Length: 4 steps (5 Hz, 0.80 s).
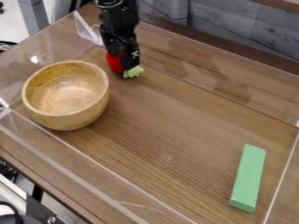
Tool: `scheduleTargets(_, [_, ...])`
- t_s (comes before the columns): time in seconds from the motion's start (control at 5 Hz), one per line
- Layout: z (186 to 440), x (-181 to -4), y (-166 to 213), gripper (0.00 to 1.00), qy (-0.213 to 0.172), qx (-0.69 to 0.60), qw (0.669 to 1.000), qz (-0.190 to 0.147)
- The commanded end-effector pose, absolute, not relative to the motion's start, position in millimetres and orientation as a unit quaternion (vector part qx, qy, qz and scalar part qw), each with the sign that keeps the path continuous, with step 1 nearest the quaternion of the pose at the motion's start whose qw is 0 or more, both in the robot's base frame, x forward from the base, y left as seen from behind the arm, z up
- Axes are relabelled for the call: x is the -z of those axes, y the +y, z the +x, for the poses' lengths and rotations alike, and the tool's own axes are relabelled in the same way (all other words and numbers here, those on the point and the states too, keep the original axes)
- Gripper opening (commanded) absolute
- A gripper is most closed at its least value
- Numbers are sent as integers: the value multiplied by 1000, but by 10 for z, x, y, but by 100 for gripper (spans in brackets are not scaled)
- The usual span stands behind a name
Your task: Move the red fruit to the right
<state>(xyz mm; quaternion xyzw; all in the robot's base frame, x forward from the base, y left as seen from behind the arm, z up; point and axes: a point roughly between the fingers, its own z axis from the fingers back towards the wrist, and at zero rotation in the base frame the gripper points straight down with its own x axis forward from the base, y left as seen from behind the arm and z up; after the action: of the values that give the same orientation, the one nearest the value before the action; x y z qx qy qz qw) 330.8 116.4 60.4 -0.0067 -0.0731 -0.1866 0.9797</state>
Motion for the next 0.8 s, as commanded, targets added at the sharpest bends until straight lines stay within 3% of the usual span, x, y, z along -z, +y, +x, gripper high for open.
scheduleTargets(0.0, [3424,-795,1307,100,-99,216,971,11])
scheduleTargets(0.4, [3455,-926,1335,100,-109,244,964,10])
scheduleTargets(0.6, [3462,-822,1293,100,-103,243,964,8])
